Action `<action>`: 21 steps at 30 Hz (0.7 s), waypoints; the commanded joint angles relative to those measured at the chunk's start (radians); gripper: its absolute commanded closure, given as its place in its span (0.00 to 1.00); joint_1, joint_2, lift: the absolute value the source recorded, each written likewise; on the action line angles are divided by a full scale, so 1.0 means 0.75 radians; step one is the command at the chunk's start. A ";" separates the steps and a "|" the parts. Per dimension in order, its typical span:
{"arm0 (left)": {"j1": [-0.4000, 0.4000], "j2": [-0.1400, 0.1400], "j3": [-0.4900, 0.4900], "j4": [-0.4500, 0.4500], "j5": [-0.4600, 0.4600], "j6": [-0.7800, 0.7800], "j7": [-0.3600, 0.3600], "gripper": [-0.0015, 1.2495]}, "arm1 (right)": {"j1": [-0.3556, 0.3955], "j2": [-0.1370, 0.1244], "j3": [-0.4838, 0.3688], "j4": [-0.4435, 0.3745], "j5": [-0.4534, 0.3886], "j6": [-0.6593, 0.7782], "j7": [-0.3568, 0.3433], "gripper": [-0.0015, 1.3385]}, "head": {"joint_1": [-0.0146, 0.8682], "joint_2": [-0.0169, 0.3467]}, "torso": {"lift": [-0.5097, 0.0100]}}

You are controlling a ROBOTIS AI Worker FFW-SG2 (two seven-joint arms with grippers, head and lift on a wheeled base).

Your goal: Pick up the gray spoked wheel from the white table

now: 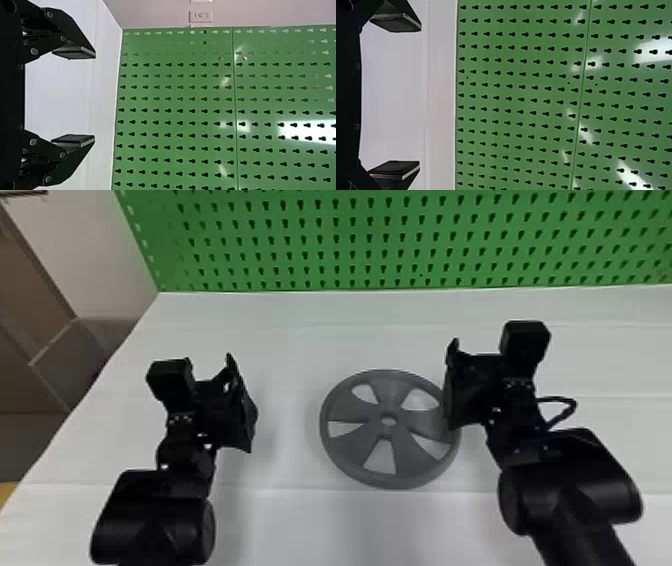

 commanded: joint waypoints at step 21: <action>0.007 0.000 0.001 -0.004 -0.006 -0.004 0.000 0.40 | 0.008 -0.005 -0.023 0.002 -0.039 0.021 0.000 0.07 | 0.90 0.35 | 0.85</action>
